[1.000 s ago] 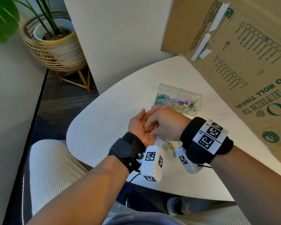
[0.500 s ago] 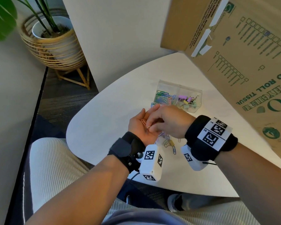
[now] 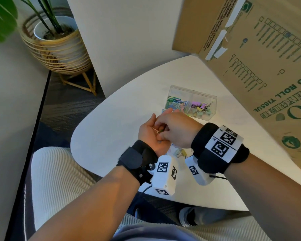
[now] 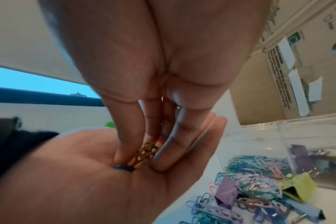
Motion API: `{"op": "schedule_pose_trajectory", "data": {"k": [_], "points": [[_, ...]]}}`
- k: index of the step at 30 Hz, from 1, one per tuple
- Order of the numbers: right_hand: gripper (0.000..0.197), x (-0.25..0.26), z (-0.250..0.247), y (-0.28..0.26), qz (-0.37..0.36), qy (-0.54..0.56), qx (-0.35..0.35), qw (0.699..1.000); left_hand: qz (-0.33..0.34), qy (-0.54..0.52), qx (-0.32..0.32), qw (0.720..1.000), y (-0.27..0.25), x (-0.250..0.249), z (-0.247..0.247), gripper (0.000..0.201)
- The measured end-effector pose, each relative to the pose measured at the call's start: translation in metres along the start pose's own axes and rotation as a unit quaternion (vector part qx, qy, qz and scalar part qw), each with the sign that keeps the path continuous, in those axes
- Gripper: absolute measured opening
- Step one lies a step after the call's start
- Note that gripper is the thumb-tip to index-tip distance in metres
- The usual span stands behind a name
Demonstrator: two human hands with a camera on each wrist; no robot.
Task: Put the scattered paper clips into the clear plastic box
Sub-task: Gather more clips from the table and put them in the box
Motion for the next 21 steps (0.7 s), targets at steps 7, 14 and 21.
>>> {"op": "schedule_pose_trajectory", "data": {"k": [7, 14, 21], "points": [[0.025, 0.002, 0.006, 0.0, -0.012, -0.014, 0.013, 1.0, 0.003, -0.002, 0.005, 1.0, -0.001, 0.002, -0.005, 0.051], [0.018, -0.004, 0.01, 0.002, -0.01, -0.013, -0.019, 1.0, 0.009, 0.003, -0.028, 1.0, -0.008, 0.005, -0.003, 0.052], [0.013, -0.01, 0.008, 0.0, -0.013, 0.015, 0.022, 1.0, -0.014, 0.04, -0.076, 0.996, -0.017, 0.01, -0.002, 0.046]]}}
Point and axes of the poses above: each hand's wrist, its own y-axis towards the middle knuckle, its own z-axis out of the palm, x = y × z, the point moved 3 cm from there along y, towards the middle knuckle, and after that the axes turned 2 degrees about x, right-handed, at the moved point
